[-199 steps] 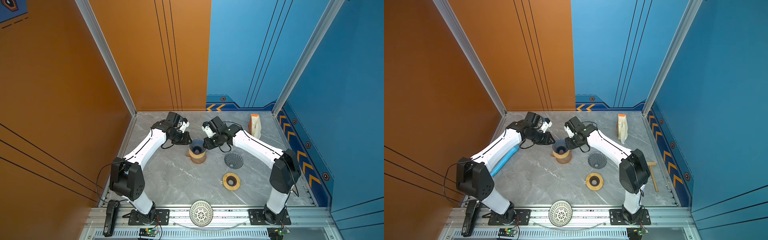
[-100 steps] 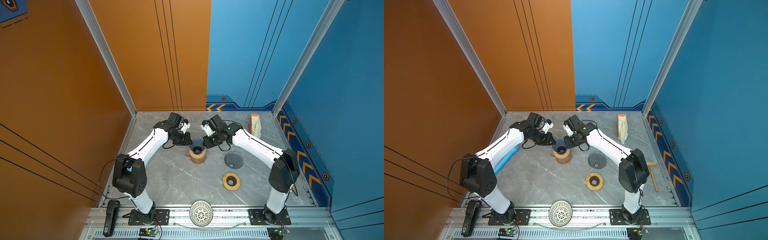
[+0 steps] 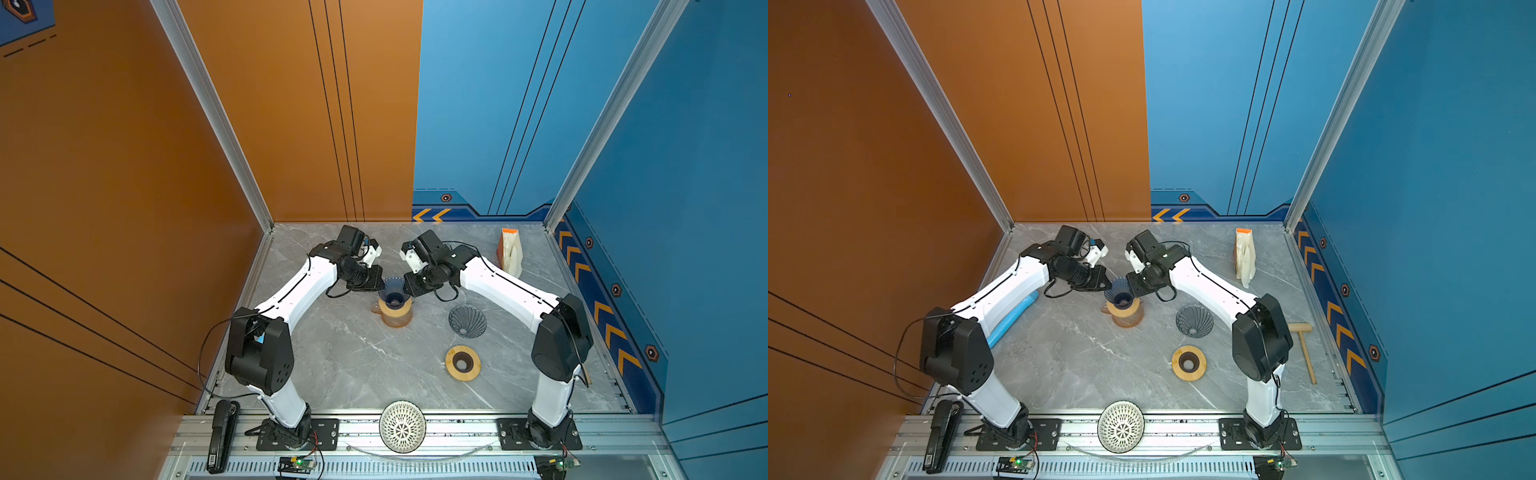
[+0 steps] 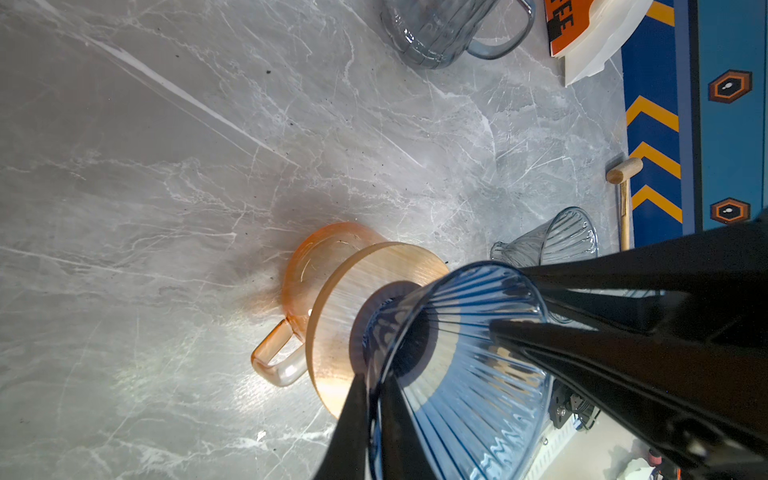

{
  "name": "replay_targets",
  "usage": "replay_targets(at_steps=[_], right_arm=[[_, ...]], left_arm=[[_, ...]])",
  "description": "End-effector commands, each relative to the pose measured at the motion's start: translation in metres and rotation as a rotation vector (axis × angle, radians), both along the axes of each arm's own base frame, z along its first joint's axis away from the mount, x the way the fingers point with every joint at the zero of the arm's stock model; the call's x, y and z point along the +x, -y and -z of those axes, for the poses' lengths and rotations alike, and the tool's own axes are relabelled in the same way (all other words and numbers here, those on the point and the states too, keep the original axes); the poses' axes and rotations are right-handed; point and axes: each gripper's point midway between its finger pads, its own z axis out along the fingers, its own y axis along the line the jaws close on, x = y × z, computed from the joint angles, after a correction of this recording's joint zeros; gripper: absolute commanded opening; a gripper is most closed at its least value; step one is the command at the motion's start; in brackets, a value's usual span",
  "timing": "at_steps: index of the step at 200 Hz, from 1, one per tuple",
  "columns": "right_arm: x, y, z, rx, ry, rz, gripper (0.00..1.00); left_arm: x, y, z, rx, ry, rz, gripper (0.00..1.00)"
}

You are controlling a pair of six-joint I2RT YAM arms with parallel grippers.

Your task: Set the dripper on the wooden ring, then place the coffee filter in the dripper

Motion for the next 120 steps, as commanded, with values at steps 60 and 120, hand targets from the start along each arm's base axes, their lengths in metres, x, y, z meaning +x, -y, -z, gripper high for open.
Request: replay_targets(at_steps=[60, 120], right_arm=[[-0.010, -0.002, 0.005, -0.046, -0.022, 0.011, 0.11], [-0.011, -0.001, 0.013, -0.058, -0.047, 0.038, 0.07]], left_arm=[[-0.004, -0.003, 0.014, 0.035, -0.014, 0.016, 0.08], [-0.007, -0.007, 0.026, 0.053, -0.039, 0.012, 0.03]])
